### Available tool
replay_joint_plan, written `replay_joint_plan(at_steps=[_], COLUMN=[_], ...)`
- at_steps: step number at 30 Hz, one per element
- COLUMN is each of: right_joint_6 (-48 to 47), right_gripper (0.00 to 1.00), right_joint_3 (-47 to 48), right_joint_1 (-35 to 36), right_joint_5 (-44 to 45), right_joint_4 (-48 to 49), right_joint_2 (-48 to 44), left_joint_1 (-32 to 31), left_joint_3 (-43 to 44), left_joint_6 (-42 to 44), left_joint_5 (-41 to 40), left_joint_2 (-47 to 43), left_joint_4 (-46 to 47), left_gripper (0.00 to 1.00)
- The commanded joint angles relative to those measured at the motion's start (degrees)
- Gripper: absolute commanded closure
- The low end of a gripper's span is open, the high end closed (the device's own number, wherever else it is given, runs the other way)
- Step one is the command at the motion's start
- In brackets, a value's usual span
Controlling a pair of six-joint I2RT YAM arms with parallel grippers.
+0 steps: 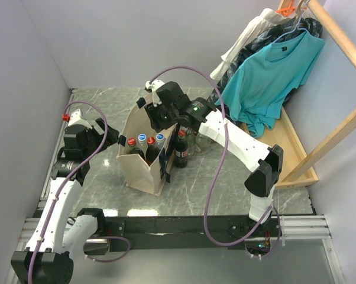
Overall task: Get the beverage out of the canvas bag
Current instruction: Take out the drink from the canvas bag.
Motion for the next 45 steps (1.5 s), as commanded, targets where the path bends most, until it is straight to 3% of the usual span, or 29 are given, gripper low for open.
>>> replay_joint_plan(at_steps=[1, 7, 45], right_joint_6=[1.2, 1.3, 3.1], right_gripper=[0.44, 0.35, 0.38], right_joint_3=[-0.7, -2.9, -3.5], right_joint_1=[-0.3, -0.4, -1.5], right_joint_5=[-0.7, -0.7, -3.0], right_joint_4=[-0.5, 0.2, -3.7], right_joint_2=[-0.1, -0.6, 3.2], left_joint_1=[0.2, 0.2, 0.2], left_joint_3=[1.6, 1.4, 1.0], left_joint_6=[0.5, 0.7, 0.6], left_joint_5=[0.5, 0.5, 0.7], left_joint_2=[-0.6, -0.7, -0.5], left_joint_4=[1.6, 1.7, 1.9], left_gripper=[0.04, 0.04, 0.04])
